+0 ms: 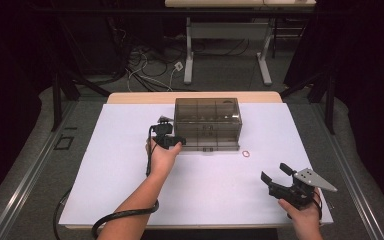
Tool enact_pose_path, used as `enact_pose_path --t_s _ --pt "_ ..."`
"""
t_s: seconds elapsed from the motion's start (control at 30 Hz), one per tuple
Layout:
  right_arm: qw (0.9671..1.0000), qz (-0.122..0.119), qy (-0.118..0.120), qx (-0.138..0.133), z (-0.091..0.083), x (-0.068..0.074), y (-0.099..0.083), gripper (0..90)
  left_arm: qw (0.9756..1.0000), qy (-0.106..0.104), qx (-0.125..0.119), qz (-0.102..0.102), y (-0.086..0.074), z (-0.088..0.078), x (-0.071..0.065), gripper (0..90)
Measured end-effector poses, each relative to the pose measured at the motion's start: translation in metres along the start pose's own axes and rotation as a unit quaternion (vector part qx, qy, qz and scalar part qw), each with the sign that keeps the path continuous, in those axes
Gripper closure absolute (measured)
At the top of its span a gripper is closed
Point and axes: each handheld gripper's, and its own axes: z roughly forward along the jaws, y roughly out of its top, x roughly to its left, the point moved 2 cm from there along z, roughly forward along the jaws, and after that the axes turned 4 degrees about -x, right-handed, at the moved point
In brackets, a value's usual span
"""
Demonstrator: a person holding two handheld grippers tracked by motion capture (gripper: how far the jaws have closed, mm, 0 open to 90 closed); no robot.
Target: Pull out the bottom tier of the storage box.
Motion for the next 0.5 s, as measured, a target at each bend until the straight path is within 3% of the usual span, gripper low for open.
enact_pose_path --t_s 0.1,0.13,0.17,0.2,0.5 --pt "1.0000 0.001 -0.001 0.000 0.0002 0.0001 -0.0002 18.3 1.0000 0.005 0.001 -0.003 0.0000 0.0030 -0.0007 61.6" --pt "0.9997 0.004 -0.003 -0.023 0.0036 0.0010 -0.0006 18.3 0.9999 0.008 -0.004 -0.006 0.0004 0.0046 -0.0016 62.1" --pt "0.9997 0.004 -0.003 -0.023 0.0036 0.0010 -0.0006 18.3 0.9999 0.008 -0.004 -0.006 0.0004 0.0046 -0.0016 62.8" --pt "1.0000 0.001 0.002 -0.001 0.0001 0.0000 0.0000 18.3 0.9999 0.011 -0.002 -0.003 0.0009 0.0047 -0.0019 63.3" --pt "1.0000 0.001 0.002 -0.001 -0.0001 -0.0001 0.0001 18.3 0.9995 0.029 -0.002 -0.013 0.0040 0.0087 0.0018 66.2"
